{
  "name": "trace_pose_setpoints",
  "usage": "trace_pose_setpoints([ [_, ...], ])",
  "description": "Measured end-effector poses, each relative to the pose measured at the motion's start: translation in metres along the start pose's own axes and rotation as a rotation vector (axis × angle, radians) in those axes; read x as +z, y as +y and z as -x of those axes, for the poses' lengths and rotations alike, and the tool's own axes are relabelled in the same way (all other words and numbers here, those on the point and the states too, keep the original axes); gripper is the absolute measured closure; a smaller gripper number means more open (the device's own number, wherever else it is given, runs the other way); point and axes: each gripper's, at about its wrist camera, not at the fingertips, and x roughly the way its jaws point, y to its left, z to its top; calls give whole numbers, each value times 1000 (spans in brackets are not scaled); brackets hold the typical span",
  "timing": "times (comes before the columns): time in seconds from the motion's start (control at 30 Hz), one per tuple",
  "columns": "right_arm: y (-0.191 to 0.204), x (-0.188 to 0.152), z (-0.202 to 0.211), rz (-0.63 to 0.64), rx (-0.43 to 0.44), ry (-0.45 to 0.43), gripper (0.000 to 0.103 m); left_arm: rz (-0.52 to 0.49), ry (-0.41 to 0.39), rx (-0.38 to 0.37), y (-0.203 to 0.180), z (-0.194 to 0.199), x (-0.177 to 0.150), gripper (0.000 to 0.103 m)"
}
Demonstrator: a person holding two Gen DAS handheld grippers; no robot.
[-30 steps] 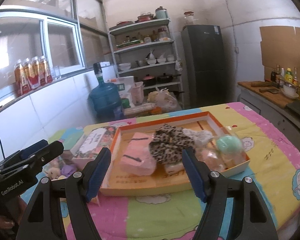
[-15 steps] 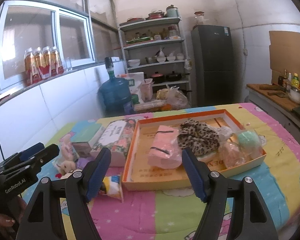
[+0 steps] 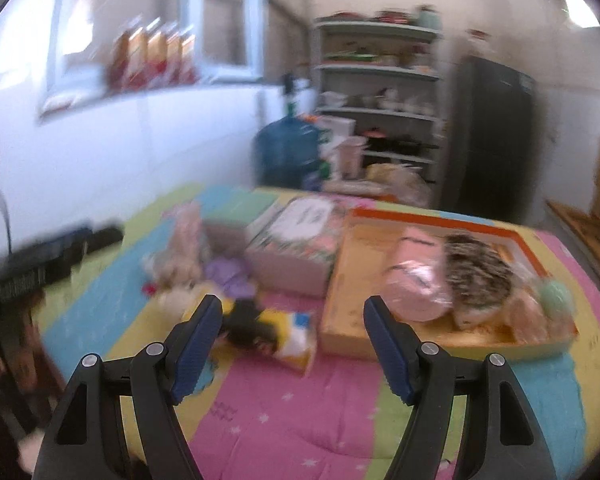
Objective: Organize soft objects
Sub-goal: 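Move both tools back toward the plush toys beside the box, then grasp the cream plush bunny with the left tool while the right tool grasps the yellow-black bagged snack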
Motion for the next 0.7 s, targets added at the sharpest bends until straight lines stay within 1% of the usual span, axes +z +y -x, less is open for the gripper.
trace_pose_setpoints([
  [0.17,37,-13,-20,422,37,42,28,24,0,19,12,1,-3,38],
  [0.3,52,-22,-36,670,27,62,28,42,1,33,18,1,-5,38],
  [0.37,55,-26,-50,767,8,86,28,48,4,37,19,1,-5,38],
  [0.43,56,-28,-61,816,5,103,29,48,7,42,20,0,-6,38],
  [0.57,53,-28,-77,839,27,127,31,50,13,51,23,-3,-7,38],
  [0.6,52,-27,-80,836,35,135,37,51,16,52,24,-4,-7,38],
  [0.63,50,-26,-84,828,45,144,49,52,19,51,24,-6,-7,38],
  [0.67,48,-24,-87,815,41,150,53,52,24,49,26,-8,-6,38],
  [0.7,45,-21,-89,793,39,157,54,51,28,48,25,-10,-7,38],
])
